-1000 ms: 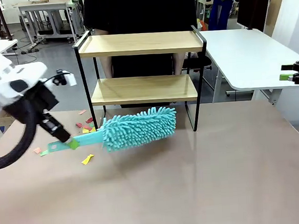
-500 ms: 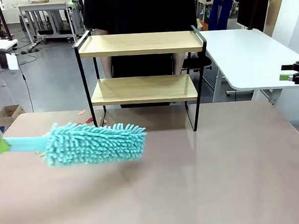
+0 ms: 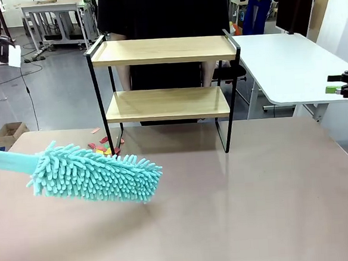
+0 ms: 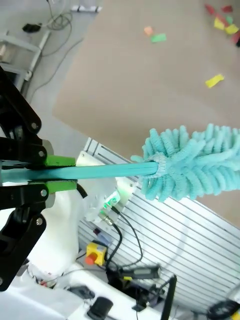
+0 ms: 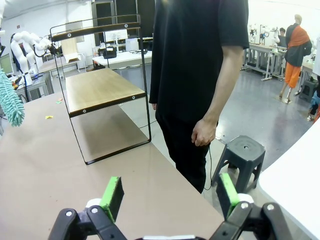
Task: Clean the shelf.
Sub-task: Clean the specific section of the Shelf indicated by the human with the Duster, then hand the Duster back to the human.
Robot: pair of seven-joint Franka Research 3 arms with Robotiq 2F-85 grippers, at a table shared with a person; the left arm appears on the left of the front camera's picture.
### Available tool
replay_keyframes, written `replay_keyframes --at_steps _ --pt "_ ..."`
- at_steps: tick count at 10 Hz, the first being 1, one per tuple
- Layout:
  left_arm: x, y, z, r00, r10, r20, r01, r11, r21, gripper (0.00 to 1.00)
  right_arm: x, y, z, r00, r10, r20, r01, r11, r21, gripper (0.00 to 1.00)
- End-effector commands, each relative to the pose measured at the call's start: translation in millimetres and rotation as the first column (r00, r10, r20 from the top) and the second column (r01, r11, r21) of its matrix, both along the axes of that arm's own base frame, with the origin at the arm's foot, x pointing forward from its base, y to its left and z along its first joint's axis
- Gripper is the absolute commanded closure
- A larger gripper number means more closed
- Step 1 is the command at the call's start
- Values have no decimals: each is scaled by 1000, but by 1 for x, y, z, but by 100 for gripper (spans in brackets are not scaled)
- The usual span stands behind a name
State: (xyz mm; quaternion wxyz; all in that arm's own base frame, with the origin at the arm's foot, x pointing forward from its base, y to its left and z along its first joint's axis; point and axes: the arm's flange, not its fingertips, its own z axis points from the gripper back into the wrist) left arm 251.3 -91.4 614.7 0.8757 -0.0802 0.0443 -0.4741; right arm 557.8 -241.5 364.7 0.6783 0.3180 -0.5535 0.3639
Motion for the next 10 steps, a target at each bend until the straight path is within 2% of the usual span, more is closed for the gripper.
replay_keyframes --at_steps 1,10 --pt "1 9 -3 1000 23 -6 -23 999 -33 87 0 2 3 1000 1 4 -1 1000 0 0" --pt "1 9 -3 1000 23 -6 -23 999 -33 87 0 2 3 1000 1 4 -1 1000 0 0"
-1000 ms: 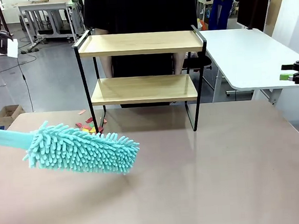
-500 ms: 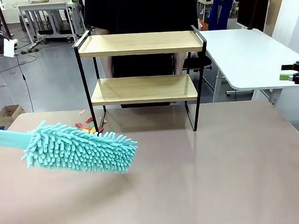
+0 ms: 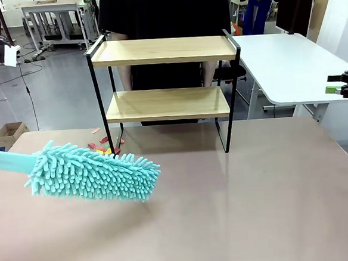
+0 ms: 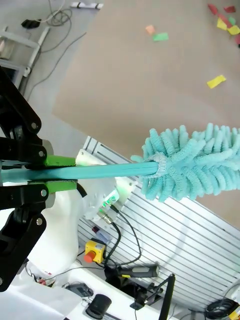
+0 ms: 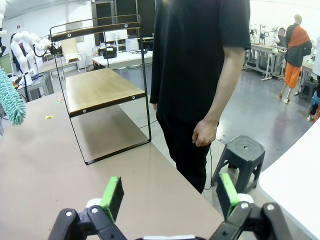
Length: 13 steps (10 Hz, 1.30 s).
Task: Clean the shelf.
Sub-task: Hand the Duster back to the human.
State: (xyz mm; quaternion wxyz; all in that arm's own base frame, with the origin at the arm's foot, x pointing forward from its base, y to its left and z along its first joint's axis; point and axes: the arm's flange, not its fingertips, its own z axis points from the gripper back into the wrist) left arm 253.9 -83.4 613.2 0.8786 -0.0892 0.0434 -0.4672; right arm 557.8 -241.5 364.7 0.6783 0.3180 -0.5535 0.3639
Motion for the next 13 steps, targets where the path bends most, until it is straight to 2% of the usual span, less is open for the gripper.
replay_keyframes --at_steps 1,3,4,6,9,11,13 --pt "-2 1 -1 1000 8 2 -8 1000 -18 87 0 2 3 1000 1 4 -1 1000 0 0" --pt "0 0 0 1000 0 0 0 1000 0 87 0 0 0 1000 0 0 0 1000 0 0" --pt "-6 15 14 996 44 79 -43 999 -18 87 -11 10 27 999 52 0 -52 998 -18 0" --pt "7 22 11 995 -50 85 63 985 -158 87 -27 53 73 983 185 1 -185 982 -21 0" --pt "17 22 1 977 -114 182 166 940 -298 87 -56 117 118 951 309 -31 -309 951 9 0" --pt "24 21 -9 957 -108 269 206 906 -370 87 -77 155 133 931 356 -82 -351 934 63 0" --pt "35 13 -23 914 -140 380 302 862 -407 87 -96 189 134 905 405 -128 -393 913 110 0"
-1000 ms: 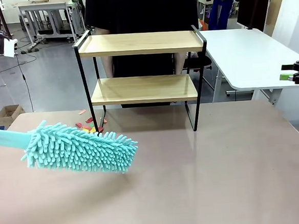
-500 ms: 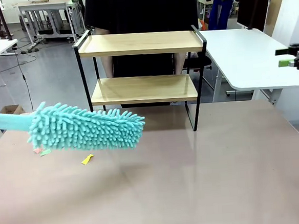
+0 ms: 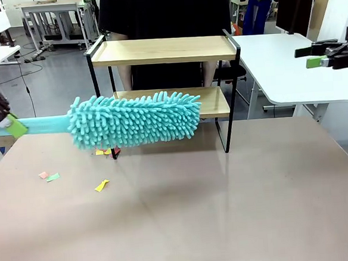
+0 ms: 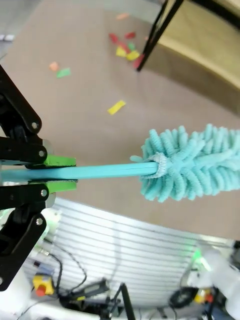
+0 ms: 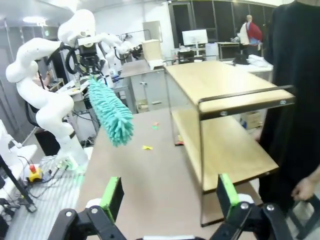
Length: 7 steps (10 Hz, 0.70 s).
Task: Clean the shelf.
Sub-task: Hand the Duster back to the human.
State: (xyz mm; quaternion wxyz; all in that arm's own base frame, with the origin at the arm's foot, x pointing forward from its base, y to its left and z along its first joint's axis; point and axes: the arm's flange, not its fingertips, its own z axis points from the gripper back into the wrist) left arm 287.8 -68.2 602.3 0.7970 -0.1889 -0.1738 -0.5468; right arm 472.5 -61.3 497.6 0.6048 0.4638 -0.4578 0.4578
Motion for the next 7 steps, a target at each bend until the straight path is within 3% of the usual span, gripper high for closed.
replay_keyframes --at_steps 1,3,5,6,7 --pt "9 -6 -20 985 -144 96 154 983 -102 87 -14 20 -1 998 7 -70 -7 1000 11 0" --pt "23 -14 -33 958 -259 122 275 952 -136 87 -16 31 -7 991 34 -129 -28 998 48 0" --pt "29 -19 -40 948 -293 121 308 943 -124 87 -14 34 -13 983 76 -168 -61 994 88 0" --pt "31 -20 -40 949 -290 125 305 945 -119 87 -12 26 -16 983 116 -144 -98 987 125 0" --pt "29 -20 -39 947 -301 108 312 945 -96 87 -16 32 -17 989 65 -130 -60 997 46 0"
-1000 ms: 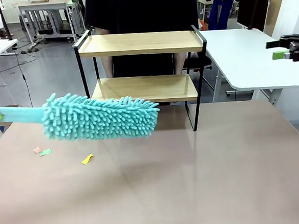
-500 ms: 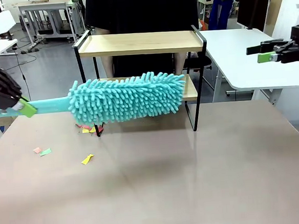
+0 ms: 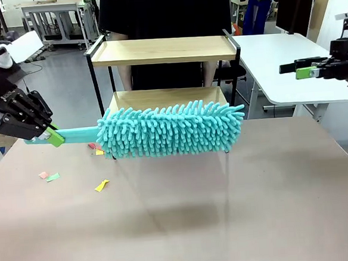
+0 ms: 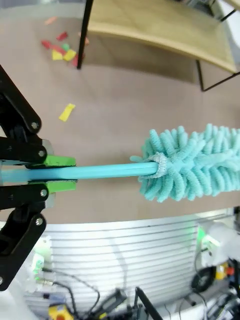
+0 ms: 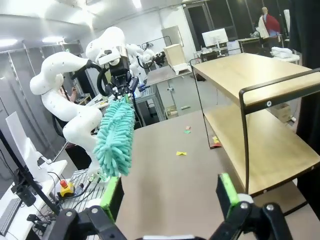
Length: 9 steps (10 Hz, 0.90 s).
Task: Clean the shelf.
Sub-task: Hand the Duster back to the human.
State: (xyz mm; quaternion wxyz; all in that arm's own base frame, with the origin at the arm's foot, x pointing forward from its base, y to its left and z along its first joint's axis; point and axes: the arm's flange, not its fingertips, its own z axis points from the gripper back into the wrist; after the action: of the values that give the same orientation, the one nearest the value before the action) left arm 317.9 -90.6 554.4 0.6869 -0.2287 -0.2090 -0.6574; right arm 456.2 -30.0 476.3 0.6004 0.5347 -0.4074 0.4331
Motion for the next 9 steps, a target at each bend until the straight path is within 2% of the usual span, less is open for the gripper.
replay_keyframes --at_steps 1,4,5,6,9 --pt "-2 -1 2 1000 2 7 -2 1000 -9 87 0 0 4 1000 -22 14 22 999 -25 0" --pt "-2 -1 2 1000 2 7 -2 1000 -9 87 0 -1 1 1000 -8 3 8 1000 -7 0" --pt "-2 -1 2 1000 2 7 -2 1000 -9 87 -14 19 3 997 20 73 -18 999 -33 0" --pt "-2 -1 2 1000 2 7 -2 1000 -9 87 -21 44 3 993 58 106 -52 997 -54 0" --pt "-2 -1 2 1000 2 7 -2 1000 -9 87 -43 90 -23 989 75 128 -74 997 -19 0"
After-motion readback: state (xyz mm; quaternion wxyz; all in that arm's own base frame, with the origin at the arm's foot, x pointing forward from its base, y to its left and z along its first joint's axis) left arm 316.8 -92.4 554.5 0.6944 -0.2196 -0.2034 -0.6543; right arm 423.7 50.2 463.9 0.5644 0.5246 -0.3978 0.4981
